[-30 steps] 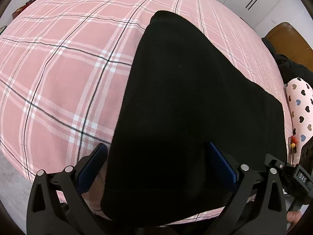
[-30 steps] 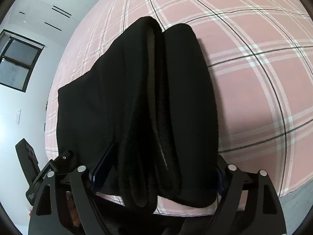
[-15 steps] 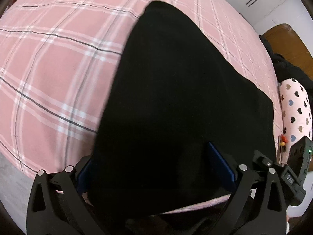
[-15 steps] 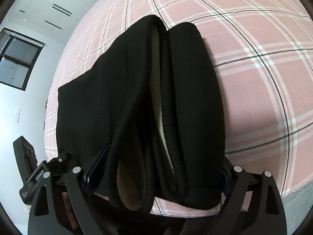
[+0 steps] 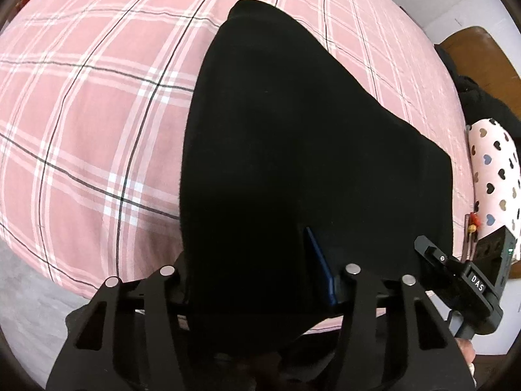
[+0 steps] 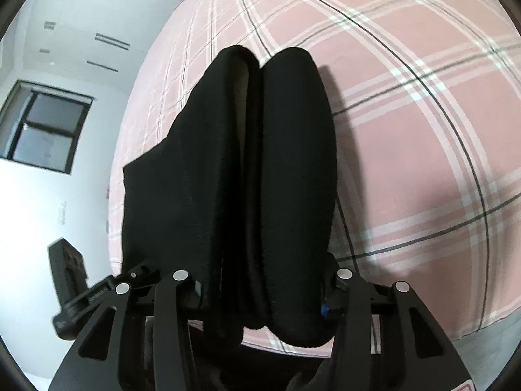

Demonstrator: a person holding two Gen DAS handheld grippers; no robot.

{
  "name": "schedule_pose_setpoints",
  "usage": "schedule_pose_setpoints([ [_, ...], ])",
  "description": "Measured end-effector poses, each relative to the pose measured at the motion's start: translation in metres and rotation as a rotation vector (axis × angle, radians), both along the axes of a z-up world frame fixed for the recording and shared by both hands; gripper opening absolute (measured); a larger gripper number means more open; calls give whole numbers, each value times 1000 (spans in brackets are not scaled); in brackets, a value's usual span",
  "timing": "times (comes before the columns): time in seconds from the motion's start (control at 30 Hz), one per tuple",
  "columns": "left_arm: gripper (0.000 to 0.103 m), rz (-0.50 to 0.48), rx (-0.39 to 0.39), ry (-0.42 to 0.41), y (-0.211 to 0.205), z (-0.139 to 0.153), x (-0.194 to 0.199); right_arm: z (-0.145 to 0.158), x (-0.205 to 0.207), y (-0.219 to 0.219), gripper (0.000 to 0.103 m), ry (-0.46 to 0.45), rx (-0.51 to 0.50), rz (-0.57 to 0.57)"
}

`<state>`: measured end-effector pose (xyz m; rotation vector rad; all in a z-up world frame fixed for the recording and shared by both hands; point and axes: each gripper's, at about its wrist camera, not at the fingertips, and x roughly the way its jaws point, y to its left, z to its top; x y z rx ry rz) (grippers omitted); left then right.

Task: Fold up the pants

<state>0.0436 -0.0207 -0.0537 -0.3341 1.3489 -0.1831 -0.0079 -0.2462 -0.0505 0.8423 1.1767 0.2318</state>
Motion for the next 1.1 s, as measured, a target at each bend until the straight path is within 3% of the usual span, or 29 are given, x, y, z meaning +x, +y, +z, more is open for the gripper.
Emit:
schedule_pose_setpoints([
  [0.17,76,44,-86,21,34,-12,3,0,0,-3,75,3,40,9],
  [0.27,84,77,-148,37,47,-19,8,0,3,2,78,6,39,20],
  [0.33,84,74,-129,44,46,-22,12,-2,5,1,78,9,35,24],
  [0.37,84,64,-105,38,42,-21,14,-2,6,1,72,11,26,23],
  [0.47,69,45,-67,18,35,-12,16,0,7,2,48,5,18,21],
  [0.57,40,33,-43,15,36,2,13,12,3,8,43,-20,-27,22],
  [0.6,35,19,-32,7,38,11,12,16,1,11,42,-27,-38,21],
  [0.93,31,-89,67,-104,14,95,-18,75,-42,23,40,-93,-48,35],
  [1.1,31,-122,81,-139,6,127,-44,110,-65,31,40,-144,-64,47],
])
